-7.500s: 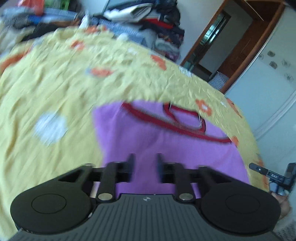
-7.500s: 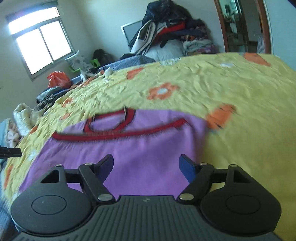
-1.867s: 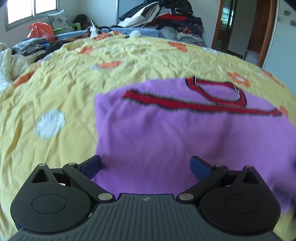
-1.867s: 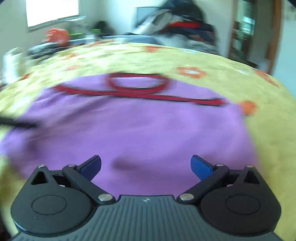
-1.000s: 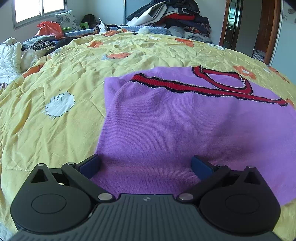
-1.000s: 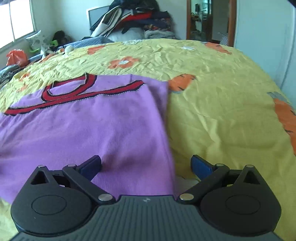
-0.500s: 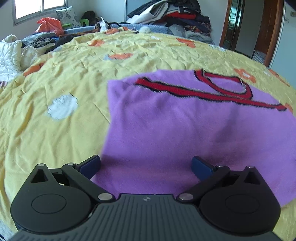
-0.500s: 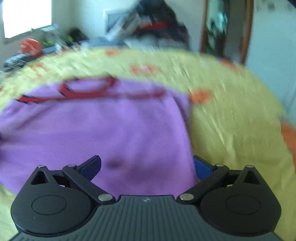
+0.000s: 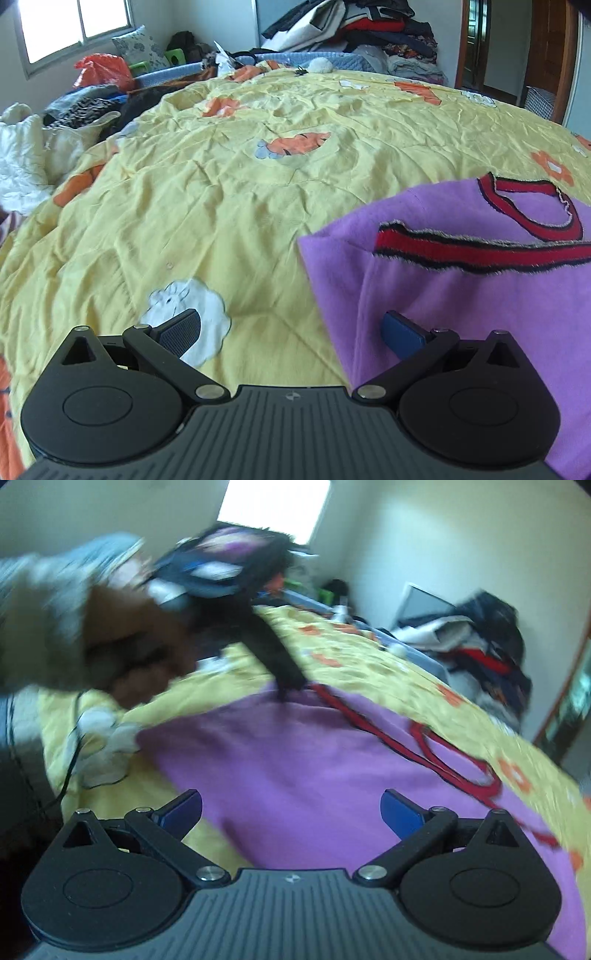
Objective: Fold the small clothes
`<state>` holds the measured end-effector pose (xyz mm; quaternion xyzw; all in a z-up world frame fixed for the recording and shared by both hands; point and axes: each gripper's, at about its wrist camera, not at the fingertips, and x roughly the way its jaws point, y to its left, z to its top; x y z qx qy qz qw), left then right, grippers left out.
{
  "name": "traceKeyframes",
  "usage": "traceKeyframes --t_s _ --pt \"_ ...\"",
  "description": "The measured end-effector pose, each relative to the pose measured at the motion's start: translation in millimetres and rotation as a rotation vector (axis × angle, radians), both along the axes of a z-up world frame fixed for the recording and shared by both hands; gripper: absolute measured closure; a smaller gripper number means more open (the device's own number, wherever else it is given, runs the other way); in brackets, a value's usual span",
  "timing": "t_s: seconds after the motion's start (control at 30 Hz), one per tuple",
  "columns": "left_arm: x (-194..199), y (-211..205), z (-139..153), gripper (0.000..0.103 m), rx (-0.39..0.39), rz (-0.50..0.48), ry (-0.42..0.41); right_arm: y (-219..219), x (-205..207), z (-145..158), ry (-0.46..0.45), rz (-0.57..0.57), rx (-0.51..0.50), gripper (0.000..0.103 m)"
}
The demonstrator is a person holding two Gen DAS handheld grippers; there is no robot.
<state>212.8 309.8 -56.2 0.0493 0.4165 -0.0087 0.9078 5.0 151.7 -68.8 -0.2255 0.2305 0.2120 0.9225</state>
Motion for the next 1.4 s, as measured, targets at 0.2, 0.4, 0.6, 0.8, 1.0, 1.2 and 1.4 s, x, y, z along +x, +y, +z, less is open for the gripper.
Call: traceKeyframes --t_s 0.2,0.4,0.6,0.8,1.0,1.2,1.4 --pt "22.0 4.6 -2.6 0.0 -0.133 -0.133 0.051 23.5 4.0 -13.8 0.014 0.04 -0.06 0.0" --pt "60.1 39.0 -8.9 0.0 -0.419 -0.266 0.207 34.7 1.9 -19.0 0.016 0.06 -0.105 0.0" --pt "86.9 57.6 -15.0 0.0 -0.654 -0.298 0.292 32.3 10.4 -18.0 0.066 0.051 -0.052 0.0" --pt "90.7 38.7 -13.2 0.001 -0.626 -0.315 0.269 35.2 14.4 -18.1 0.069 0.047 -0.063 0.0" --pt "98.6 26.9 -15.1 0.051 -0.65 -0.381 0.389 42.5 14.1 -15.8 0.054 0.05 -0.098 0.0" --pt "111.7 46.9 -36.3 0.086 -0.751 -0.308 0.457 64.2 7.6 -19.2 -0.04 0.1 -0.214 0.0" --pt "109.8 48.3 -40.0 0.091 -0.799 -0.279 0.437 84.0 2.3 -23.9 -0.114 0.168 -0.33 0.013"
